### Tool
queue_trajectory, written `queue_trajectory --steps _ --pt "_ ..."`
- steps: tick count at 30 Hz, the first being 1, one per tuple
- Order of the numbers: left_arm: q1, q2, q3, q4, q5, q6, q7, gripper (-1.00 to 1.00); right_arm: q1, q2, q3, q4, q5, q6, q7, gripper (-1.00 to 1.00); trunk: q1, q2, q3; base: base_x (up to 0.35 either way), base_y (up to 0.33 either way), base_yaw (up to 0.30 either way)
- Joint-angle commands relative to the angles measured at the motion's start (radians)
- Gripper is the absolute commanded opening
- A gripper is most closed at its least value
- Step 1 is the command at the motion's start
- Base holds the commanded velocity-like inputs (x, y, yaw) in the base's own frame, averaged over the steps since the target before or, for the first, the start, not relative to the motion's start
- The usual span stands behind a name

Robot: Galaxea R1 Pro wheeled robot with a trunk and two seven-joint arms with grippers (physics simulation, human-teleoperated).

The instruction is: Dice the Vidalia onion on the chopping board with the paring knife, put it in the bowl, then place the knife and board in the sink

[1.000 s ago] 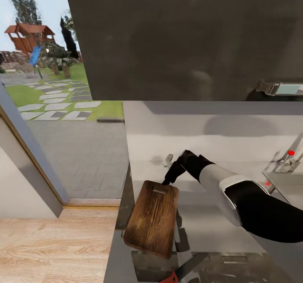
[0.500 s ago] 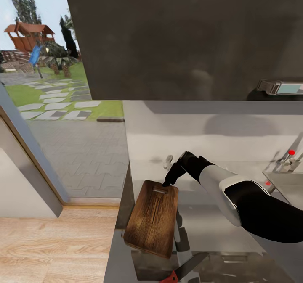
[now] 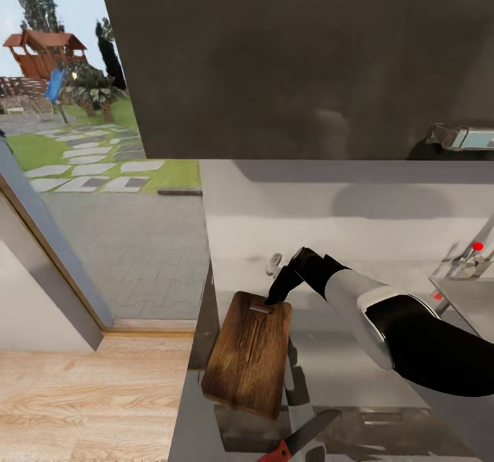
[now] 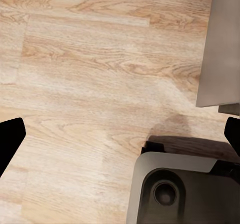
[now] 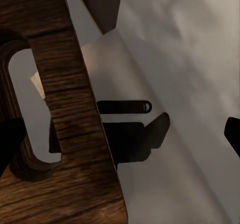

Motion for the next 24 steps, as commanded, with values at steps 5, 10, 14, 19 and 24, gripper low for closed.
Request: queue_trajectory --steps 5,10,14,19,24 --pt "0.0 0.0 0.0 -0.001 0.001 -0.001 0.0 1.0 -0.001 0.0 0.008 -0.002 -0.006 0.007 0.003 1.0 0.001 -0.002 -0.008 0.0 0.0 0.0" --pt "0.0 0.0 0.0 -0.001 0.001 -0.001 0.0 1.0 -0.001 0.0 0.008 -0.002 -0.006 0.007 0.003 1.0 0.001 -0.002 -0.015 0.0 0.0 0.0" --pt "0.0 0.0 0.0 -0.001 0.001 -0.001 0.0 1.0 -0.001 0.0 0.008 -0.002 -0.006 0.007 0.003 1.0 0.001 -0.002 -0.022 0.0 0.0 0.0" --pt "0.0 0.0 0.0 -0.001 0.001 -0.001 0.0 1.0 -0.001 0.0 0.008 -0.002 -0.006 0.007 0.003 1.0 0.001 -0.002 -0.03 0.0 0.0 0.0" --pt "0.0 0.0 0.0 -0.001 0.001 -0.001 0.0 1.0 -0.001 0.0 0.008 -0.002 -0.006 0.007 0.003 1.0 0.001 -0.002 -0.038 0.0 0.0 0.0"
